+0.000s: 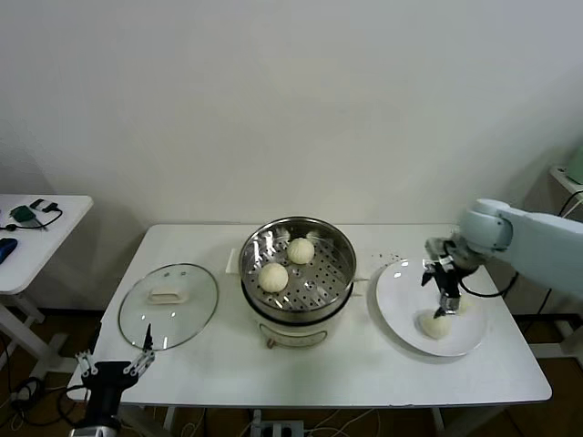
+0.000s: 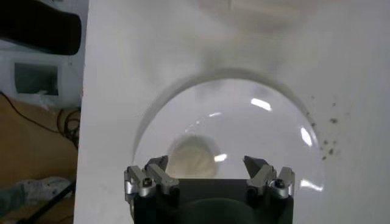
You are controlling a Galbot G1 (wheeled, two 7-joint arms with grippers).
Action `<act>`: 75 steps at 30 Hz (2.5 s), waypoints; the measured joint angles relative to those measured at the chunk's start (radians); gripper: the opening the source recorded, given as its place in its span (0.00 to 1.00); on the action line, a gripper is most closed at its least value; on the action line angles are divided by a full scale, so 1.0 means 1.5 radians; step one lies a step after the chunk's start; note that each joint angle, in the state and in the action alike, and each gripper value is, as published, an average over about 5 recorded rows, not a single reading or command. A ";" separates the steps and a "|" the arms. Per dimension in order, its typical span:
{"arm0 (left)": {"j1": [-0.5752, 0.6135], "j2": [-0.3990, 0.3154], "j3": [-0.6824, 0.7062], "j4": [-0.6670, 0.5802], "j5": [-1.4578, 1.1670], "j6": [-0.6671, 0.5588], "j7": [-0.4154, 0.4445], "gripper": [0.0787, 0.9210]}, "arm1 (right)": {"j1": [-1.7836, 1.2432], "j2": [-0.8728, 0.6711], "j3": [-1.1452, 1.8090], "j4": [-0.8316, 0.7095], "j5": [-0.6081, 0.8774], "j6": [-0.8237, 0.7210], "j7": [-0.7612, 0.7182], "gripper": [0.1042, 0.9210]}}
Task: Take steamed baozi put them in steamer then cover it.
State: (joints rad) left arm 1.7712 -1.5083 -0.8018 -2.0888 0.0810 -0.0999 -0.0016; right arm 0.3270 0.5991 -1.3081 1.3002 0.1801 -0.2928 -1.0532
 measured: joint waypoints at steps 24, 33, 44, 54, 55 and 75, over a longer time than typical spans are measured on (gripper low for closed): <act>0.005 -0.007 -0.002 0.010 0.006 -0.002 -0.001 0.88 | -0.143 0.050 0.120 -0.098 -0.088 0.022 -0.004 0.82; 0.006 -0.006 -0.002 0.009 0.006 -0.003 -0.001 0.88 | -0.120 0.046 0.108 -0.089 -0.083 0.037 -0.009 0.71; 0.011 -0.003 0.000 0.006 0.005 -0.005 -0.001 0.88 | 0.103 0.090 -0.030 -0.061 -0.075 0.203 -0.050 0.72; 0.018 -0.003 0.006 0.009 0.005 -0.007 -0.001 0.88 | 0.287 0.197 -0.100 -0.018 -0.088 0.404 -0.092 0.72; 0.019 -0.003 0.007 0.009 0.005 -0.008 -0.001 0.88 | 0.294 0.210 -0.099 -0.013 -0.093 0.418 -0.095 0.72; 0.036 0.003 -0.010 0.011 -0.019 -0.016 -0.002 0.88 | 0.210 0.434 -0.056 0.043 -0.231 0.555 -0.111 0.73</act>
State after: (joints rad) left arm 1.8249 -1.5034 -0.8163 -2.0717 0.0532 -0.1235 -0.0051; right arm 0.6419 1.2497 -1.3927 1.3640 -0.1658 0.5398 -1.2194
